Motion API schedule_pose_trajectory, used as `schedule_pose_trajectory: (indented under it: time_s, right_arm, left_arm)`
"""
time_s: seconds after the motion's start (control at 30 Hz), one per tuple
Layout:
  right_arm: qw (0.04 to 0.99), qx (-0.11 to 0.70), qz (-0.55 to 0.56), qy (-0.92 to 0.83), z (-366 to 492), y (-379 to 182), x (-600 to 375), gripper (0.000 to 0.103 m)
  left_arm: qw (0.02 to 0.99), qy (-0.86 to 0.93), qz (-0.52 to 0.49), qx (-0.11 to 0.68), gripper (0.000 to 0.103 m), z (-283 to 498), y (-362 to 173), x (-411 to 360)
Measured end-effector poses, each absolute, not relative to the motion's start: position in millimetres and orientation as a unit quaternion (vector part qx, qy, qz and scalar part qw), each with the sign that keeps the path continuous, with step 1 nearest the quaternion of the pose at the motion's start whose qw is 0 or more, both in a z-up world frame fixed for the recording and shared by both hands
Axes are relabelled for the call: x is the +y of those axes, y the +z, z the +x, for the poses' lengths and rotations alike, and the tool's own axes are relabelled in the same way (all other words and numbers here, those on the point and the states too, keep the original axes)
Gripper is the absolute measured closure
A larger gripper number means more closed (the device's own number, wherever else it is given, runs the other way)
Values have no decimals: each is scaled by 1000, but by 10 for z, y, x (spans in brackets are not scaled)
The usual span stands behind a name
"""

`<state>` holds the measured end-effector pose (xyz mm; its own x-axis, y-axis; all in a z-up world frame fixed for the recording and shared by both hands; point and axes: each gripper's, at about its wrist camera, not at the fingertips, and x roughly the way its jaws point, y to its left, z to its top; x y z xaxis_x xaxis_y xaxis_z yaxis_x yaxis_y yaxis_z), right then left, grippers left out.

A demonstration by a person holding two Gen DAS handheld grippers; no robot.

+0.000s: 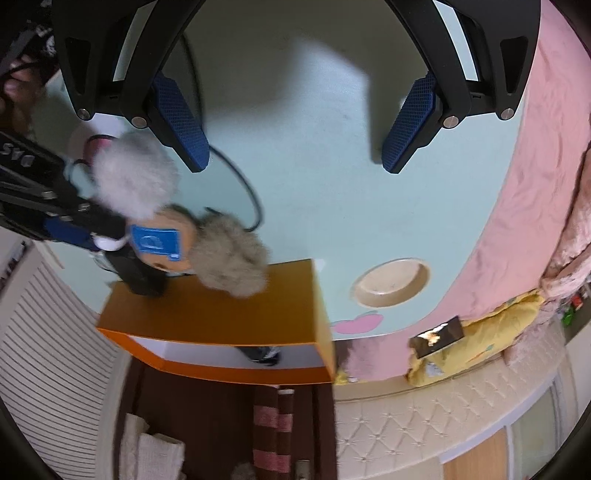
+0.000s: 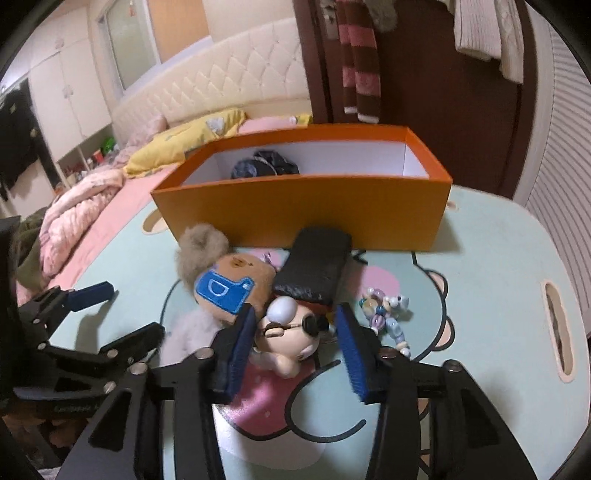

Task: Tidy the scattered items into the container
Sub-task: 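Grasp the white fluffy pompom with the left gripper while the right gripper grasps the cartoon figure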

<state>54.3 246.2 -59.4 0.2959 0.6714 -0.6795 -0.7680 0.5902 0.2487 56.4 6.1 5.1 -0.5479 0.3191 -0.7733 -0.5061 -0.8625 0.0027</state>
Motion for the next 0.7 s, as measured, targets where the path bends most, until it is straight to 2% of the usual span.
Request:
schedule_pose_trajectory:
  time_s: [0.17, 0.27, 0.57, 0.7]
  right_arm:
    - [806, 391, -98, 434, 531, -645, 2523, 48]
    - [818, 375, -122, 420, 468, -651, 2545, 69]
    - [829, 366, -48, 421, 615, -522, 2136, 70]
    - [842, 349, -31, 410, 693, -364, 1958, 70]
  left_arm:
    - [253, 868, -413, 106, 8, 631, 65, 137]
    - [256, 869, -410, 103, 8, 643, 92, 141]
    - [343, 848, -398, 69, 8, 688, 298, 260]
    - [358, 840, -398, 86, 8, 689, 306, 542]
